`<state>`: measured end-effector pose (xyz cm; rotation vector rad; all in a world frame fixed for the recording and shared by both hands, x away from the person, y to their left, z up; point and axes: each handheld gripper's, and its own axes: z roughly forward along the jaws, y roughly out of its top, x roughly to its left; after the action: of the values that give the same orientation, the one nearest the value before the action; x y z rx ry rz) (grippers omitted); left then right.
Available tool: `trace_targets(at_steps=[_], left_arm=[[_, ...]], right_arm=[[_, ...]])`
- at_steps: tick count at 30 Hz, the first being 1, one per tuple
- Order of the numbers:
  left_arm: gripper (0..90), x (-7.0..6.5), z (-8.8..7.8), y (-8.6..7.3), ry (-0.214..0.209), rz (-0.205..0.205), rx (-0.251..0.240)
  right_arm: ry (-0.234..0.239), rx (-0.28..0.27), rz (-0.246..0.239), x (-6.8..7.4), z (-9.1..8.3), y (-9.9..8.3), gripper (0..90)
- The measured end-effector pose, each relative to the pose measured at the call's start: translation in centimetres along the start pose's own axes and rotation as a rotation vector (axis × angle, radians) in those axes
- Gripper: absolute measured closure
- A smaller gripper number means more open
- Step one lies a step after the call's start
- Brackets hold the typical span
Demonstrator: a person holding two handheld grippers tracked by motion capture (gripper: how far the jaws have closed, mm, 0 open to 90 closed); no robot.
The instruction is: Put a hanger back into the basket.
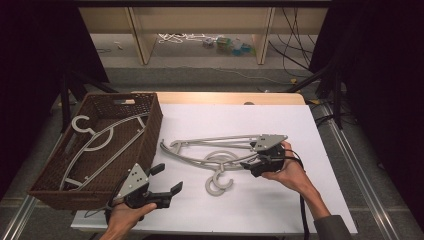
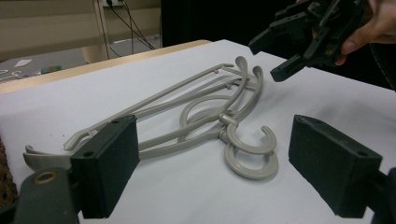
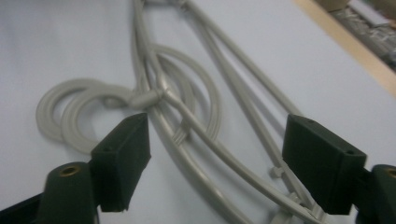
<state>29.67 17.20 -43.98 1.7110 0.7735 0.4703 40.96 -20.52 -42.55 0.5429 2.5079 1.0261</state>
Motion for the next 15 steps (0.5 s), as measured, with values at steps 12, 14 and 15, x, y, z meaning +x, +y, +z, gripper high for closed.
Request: trace_targets(at_steps=[12,14,15], left_arm=[[16.2,-0.1,0.1,-0.1,-0.014,0.004,0.005],[16.2,-0.1,0.2,-0.1,-0.023,0.003,-0.004],[16.2,-0.1,0.2,-0.1,-0.023,0.003,-0.004]], right_arm=[[0.050,0.169,-0.100,-1.5,4.5,0.3,42.3],[0.051,0.184,-0.113,-1.8,4.9,0.1,45.4],[0.051,0.184,-0.113,-1.8,4.9,0.1,45.4]])
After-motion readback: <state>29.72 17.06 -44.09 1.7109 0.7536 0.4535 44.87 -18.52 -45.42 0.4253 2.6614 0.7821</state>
